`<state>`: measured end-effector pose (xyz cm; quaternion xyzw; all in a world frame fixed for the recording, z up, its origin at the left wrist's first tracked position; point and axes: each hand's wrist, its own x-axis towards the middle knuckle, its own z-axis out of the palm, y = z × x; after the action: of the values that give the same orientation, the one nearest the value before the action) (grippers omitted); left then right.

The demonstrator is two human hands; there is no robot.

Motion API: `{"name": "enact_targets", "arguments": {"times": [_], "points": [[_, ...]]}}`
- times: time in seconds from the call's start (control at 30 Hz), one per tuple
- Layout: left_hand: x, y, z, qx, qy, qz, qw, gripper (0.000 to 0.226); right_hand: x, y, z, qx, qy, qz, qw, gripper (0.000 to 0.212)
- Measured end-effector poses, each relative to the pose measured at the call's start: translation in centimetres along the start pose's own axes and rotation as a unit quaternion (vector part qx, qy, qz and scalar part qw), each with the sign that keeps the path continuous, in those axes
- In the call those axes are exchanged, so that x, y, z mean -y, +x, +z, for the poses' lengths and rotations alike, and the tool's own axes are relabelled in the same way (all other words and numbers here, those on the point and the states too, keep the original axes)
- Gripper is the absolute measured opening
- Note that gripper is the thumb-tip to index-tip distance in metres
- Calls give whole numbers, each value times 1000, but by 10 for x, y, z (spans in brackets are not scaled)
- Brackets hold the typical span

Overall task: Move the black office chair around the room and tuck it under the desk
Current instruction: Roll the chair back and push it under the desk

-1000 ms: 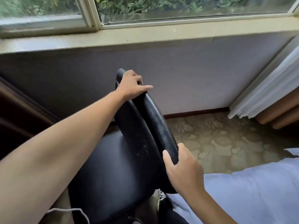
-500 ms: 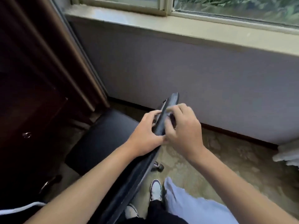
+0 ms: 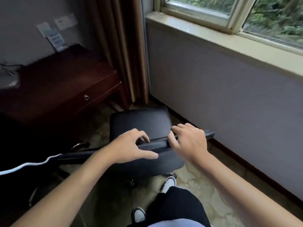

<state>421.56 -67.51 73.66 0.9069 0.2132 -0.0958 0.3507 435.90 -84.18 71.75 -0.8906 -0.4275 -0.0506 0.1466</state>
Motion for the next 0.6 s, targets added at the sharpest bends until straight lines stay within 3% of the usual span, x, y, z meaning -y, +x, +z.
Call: {"name": "enact_targets", "arguments": {"times": [0.2, 0.47, 0.6], "points": [[-1, -14, 3, -2, 59, -38, 998, 55, 1, -6, 0, 42, -31, -33, 998, 34], [-33, -1, 32, -86, 66, -83, 991, 54, -40, 13, -5, 24, -4, -91, 996, 27], [-71, 16, 61, -162, 80, -121, 976, 53, -88, 39, -7, 20, 16, -168, 985, 26]]}}
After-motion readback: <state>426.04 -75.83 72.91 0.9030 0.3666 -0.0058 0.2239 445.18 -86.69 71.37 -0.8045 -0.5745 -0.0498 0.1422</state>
